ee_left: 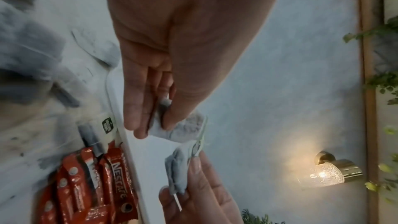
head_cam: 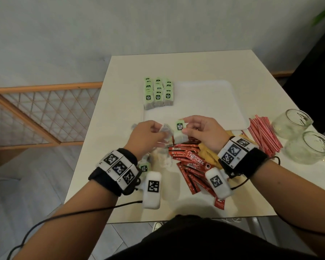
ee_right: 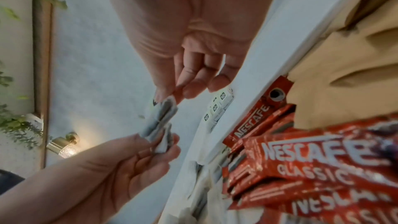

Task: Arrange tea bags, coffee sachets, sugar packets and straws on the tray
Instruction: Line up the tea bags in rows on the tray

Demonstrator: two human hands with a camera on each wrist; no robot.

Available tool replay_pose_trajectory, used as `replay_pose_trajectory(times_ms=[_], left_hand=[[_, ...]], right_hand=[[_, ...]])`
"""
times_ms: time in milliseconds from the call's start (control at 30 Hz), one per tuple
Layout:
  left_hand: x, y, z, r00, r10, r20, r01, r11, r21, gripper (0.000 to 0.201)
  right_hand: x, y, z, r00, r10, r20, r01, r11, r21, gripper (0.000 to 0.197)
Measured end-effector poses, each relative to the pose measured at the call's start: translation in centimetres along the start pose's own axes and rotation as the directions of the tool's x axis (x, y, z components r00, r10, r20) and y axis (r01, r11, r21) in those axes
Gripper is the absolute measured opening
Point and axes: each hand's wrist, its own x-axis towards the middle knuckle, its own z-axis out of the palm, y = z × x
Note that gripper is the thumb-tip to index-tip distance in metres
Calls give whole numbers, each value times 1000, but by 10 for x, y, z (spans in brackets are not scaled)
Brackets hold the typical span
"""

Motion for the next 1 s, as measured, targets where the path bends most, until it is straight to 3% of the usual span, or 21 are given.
replay_pose_trajectory(times_ms=[100,200,300,467,633,700,767,800,867,933,1000], left_hand=[[5,5,6,1000,15,26,-14,1000,-22,13],[6,7,11,999,17,27,-16,999,-30,9],[7,8,17,1000,-12,9,13,998,-61,11],[16,7,15,995,2,-96,0,1000,25,17],[22,6,14,996,-19,-87,23,999,45,29],[23,5,17,998,11,-58,-7,997,73,22],[23,3,17,999,47,-7,-46,992,115,11],[24,1,16,998,62,15,-63,984,169,11],[28,-2,12,997,66,30,-72,906,418,24],[31,-1,10,999,40,-27,-8,697,717,41],[35,0,14,998,11,-69,55,500,864,55]], right_hand=[[7,-1,3,1000,15,9,-14,999,-38,35],[9,-3,6,999,25,39,-21,996,-85,17],[10,-2,7,1000,0,-30,-2,997,-79,11],[11,-2,6,996,-28,-85,30,999,30,32],[17,2,11,996,-24,-81,30,997,66,47],[19,2,12,998,-13,-62,14,1000,7,41],[20,3,10,999,-20,-50,17,998,-66,12],[21,5,8,997,-33,-68,26,994,-103,14],[22,10,4,989,-40,-139,21,991,-134,26],[22,14,-1,982,-26,-187,-1,990,-141,21],[23,17,-4,981,-3,-195,-25,990,-141,17]])
